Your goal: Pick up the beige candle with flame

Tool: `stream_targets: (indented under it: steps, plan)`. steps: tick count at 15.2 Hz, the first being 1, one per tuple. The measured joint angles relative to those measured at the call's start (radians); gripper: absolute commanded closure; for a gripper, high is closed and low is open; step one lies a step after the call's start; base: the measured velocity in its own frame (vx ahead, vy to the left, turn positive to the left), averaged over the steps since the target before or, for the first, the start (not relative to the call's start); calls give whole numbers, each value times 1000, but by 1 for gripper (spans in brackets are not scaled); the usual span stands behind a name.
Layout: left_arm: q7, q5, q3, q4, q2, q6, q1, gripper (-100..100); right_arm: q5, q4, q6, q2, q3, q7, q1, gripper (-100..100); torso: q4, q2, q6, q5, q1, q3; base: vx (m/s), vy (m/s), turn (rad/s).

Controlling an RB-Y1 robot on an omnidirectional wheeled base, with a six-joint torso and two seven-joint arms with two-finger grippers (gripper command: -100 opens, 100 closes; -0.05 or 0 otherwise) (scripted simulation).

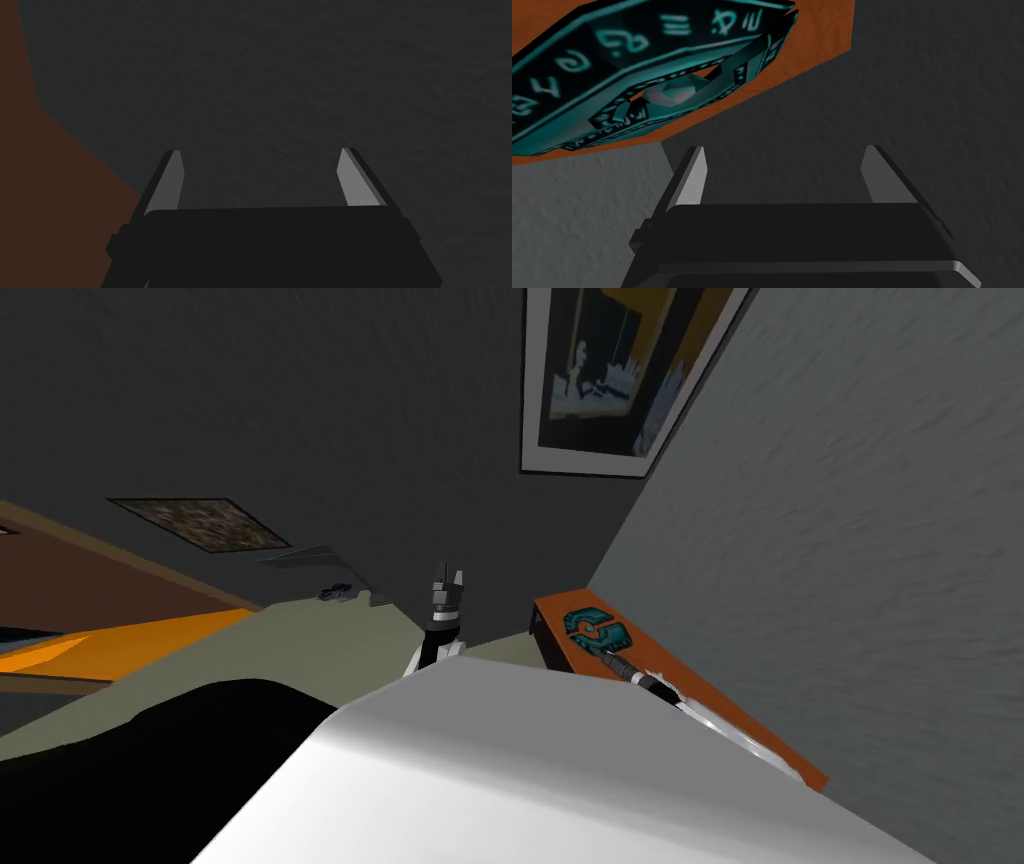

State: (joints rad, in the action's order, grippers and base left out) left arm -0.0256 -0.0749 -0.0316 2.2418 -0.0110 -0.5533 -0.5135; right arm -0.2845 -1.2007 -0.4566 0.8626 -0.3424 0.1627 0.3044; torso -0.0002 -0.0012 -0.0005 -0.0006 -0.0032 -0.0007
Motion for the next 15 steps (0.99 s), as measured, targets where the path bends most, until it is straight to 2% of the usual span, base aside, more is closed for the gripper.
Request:
stream_targets:
  steps: [2, 8, 11, 13, 14, 15]
  plan:
    - [0, 0, 0, 0, 0, 0, 0, 0, -22, 39, 21, 36, -30, -1, -12, -100, 0, 0, 0, 0, -2, 0, -25, -61, 304]
    - [0, 0, 0, 0, 0, 0, 0, 0, -67, 148, 36, 104, -81, 18, -12, -100, 0, 0, 0, 0, -1, 0, -22, -47, 198]
    - [0, 0, 0, 0, 0, 0, 0, 0, -86, 221, 25, 127, -103, 29, -16, -100, 0, 1, 0, 0, -1, 0, -35, -42, 186]
    - [0, 0, 0, 0, 0, 0, 0, 0, -109, 283, 21, 140, -137, 34, -29, -100, 0, 2, 0, 0, -2, 1, -52, -68, 305]
    - [0, 0, 0, 0, 0, 0, 0, 0, -118, 284, 30, 156, -155, 32, -21, -100, 0, 2, 0, 0, -2, 1, -59, -71, 187]
    - [0, 0, 0, 0, 0, 0, 0, 0, -130, 312, 36, 153, -175, 31, -32, -100, 0, 2, 0, -1, -3, 1, -57, -66, 193]
